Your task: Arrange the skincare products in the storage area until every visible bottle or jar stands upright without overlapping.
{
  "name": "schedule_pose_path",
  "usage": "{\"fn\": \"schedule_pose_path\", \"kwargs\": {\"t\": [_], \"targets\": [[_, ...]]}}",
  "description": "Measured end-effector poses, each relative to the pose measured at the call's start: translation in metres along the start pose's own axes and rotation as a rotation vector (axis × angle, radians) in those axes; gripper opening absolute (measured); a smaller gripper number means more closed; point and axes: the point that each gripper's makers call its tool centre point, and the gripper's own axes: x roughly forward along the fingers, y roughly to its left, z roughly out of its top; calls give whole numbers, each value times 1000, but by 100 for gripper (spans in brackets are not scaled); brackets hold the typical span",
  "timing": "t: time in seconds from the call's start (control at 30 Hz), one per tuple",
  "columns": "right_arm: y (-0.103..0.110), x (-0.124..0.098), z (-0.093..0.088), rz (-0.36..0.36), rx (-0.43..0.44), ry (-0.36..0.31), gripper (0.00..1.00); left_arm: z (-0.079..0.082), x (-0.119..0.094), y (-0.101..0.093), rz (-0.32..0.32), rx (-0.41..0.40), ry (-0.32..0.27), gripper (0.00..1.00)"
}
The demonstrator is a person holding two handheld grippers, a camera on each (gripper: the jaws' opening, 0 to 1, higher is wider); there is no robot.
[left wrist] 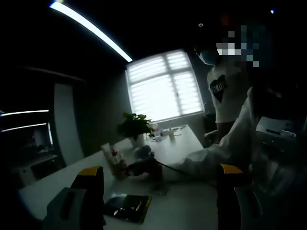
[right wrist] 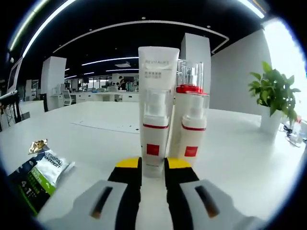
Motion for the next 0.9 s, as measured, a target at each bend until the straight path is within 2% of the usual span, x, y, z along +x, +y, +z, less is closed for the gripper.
{"fn": "schedule_pose_path", "kwargs": {"t": [0.17,0.6,0.9], "targets": [[-5,-6,2,25,19,-9,29,5,0,-1,1,1,-22,100],[1,-18,2,58,-3,-14,32,9,5,-7,-4,-5,-44,100],[14,-27,6,107,-33,-26,43,14,4,-9,2,-4,-68,100]]}}
